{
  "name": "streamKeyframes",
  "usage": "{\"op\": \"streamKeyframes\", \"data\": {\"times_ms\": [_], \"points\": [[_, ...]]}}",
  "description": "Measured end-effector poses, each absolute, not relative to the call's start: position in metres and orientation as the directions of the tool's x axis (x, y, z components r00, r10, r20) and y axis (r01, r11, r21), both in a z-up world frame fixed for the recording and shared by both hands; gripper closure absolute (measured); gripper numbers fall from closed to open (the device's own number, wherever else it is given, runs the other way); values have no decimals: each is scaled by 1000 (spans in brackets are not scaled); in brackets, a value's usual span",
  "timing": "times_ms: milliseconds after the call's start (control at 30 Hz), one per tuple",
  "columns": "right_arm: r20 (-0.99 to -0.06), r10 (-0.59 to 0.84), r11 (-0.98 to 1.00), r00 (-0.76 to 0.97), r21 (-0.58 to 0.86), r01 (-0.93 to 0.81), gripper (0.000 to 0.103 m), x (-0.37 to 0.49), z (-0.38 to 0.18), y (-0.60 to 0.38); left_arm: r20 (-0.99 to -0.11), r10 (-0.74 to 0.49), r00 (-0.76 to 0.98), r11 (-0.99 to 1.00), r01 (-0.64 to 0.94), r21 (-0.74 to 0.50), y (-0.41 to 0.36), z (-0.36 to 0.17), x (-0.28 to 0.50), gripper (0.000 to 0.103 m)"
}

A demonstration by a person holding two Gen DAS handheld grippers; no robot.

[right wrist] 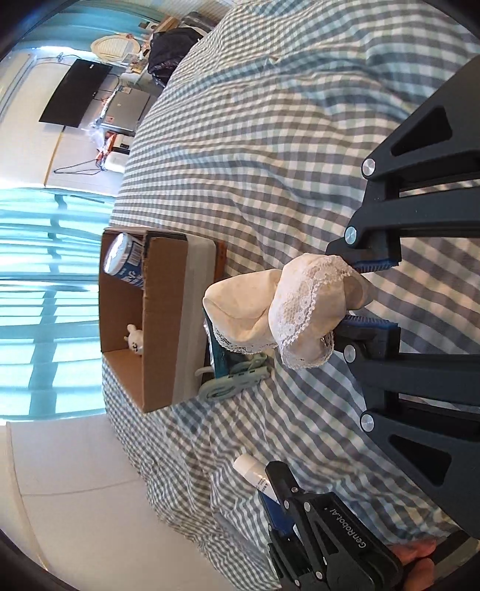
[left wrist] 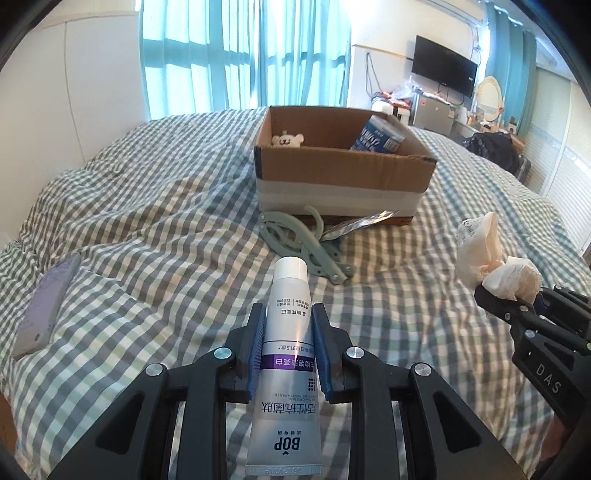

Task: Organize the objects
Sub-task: 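Grasp the lace cloth with the right gripper and carry both toward the box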

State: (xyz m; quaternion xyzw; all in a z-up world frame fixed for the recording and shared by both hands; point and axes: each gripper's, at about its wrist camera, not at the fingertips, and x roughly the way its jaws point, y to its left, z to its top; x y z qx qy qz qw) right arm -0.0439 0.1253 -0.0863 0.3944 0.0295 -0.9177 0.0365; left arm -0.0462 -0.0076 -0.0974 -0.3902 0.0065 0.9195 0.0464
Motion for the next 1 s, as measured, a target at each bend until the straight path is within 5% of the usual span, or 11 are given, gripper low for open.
{"op": "streamKeyframes", "data": {"times_ms": [500, 1000], "points": [[-646, -63, -995, -760, -16, 96, 85, -23, -27, 133, -614, 96, -784, -995, -99, -30, -1, -34, -36, 78], [-534, -73, -988, -842, -73, 132, 85, -82, 49, 130, -508, 102, -855, -995, -95, -38, -2, 40, -107, 78]]}}
